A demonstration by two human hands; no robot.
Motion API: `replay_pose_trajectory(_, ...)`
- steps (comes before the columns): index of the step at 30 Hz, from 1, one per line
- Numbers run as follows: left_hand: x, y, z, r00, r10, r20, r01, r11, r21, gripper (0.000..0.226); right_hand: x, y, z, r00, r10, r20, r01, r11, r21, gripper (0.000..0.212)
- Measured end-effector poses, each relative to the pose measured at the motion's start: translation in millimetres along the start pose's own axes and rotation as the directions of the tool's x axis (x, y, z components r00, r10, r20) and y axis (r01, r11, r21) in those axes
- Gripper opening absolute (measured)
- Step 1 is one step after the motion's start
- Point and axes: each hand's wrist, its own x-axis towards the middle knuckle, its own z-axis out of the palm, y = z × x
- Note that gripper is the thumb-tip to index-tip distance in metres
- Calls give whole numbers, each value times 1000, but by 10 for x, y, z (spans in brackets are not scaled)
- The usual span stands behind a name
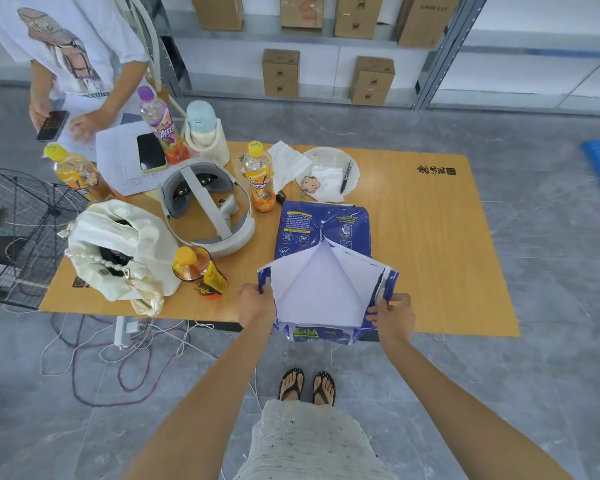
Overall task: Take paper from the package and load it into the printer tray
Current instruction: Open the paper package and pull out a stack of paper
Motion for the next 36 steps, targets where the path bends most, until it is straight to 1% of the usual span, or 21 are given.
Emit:
replay_pose_trajectory(2,-34,48,4,998,-57,-20,56,997,-51,36,-49,-15,25,999,-34,16,33,999,17,21)
replay_pose_trajectory(4,-26,49,11,995,-82,-58,78,994,-72,35,-110,-47,57,994,-89,58,88,996,18,21)
replay_pose_trajectory(6,-6,15,8,994,-64,-85,55,993,-101,12,-140,-40,117,975,-150,167,154,988,-12,13)
replay_pose_trajectory(7,-12,-5,15,995,-35,-96,23,991,-129,12,-153,-21,145,958,-177,224,193,980,-49,12)
replay_pose_trajectory(8,-51,-9,18,994,9,-108,-26,987,-160,20,-161,12,171,940,-205,274,236,968,-87,15)
replay_pose_trajectory(9,-129,15,10,991,71,-118,-95,971,-217,21,-165,45,186,922,-234,309,283,951,-123,21)
replay_pose_trajectory(11,-303,42,26,969,227,-100,-245,934,-259,12,-165,110,195,885,-294,360,386,897,-216,33)
replay_pose_trajectory(13,-429,-1,73,900,435,3,-430,890,-152,12,-164,171,186,830,-333,448,494,813,-310,40)
replay_pose_trajectory(14,-452,-59,125,845,524,106,-520,852,-63,15,-164,205,178,797,-354,490,550,760,-346,42)
replay_pose_trajectory(15,-462,-108,180,785,578,226,-598,801,28,16,-163,237,178,755,-391,525,618,693,-372,44)
replay_pose_trajectory(16,-446,-151,236,722,597,348,-663,741,105,18,-166,259,178,705,-422,569,684,618,-389,46)
replay_pose_trajectory(17,-409,-194,287,670,588,453,-718,669,193,24,-158,277,180,656,-433,619,738,539,-406,48)
replay_pose_trajectory(18,-359,-214,310,635,567,524,-760,578,296,34,-144,279,181,621,-419,662,774,460,-435,52)
replay_pose_trajectory(20,-228,-238,268,609,570,551,-791,385,477,49,-106,245,166,606,-376,701,792,363,-490,60)
replay_pose_trajectory(21,-171,-239,219,603,593,533,-782,308,541,53,-75,233,154,615,-368,697,787,340,-515,62)
replay_pose_trajectory(22,-118,-240,157,603,610,514,-764,256,593,57,-47,223,137,628,-355,692,778,317,-543,63)
replay_pose_trajectory(24,-23,-244,80,627,561,541,-741,214,637,62,9,221,91,639,-317,701,769,277,-576,63)
replay_pose_trajectory(26,49,-244,46,663,466,585,-725,208,656,66,57,250,48,637,-299,711,771,261,-581,66)
replay_pose_trajectory(28,113,-258,0,681,440,586,-713,217,666,71,83,282,21,644,-284,710,765,249,-594,68)
replay_pose_trajectory(32,225,-325,-83,668,399,628,-734,215,644,81,97,335,-11,656,-209,725,749,296,-593,68)
replay_pose_trajectory(36,288,-379,-96,646,391,655,-754,194,628,108,215,328,-53,632,-148,761,764,286,-579,74)
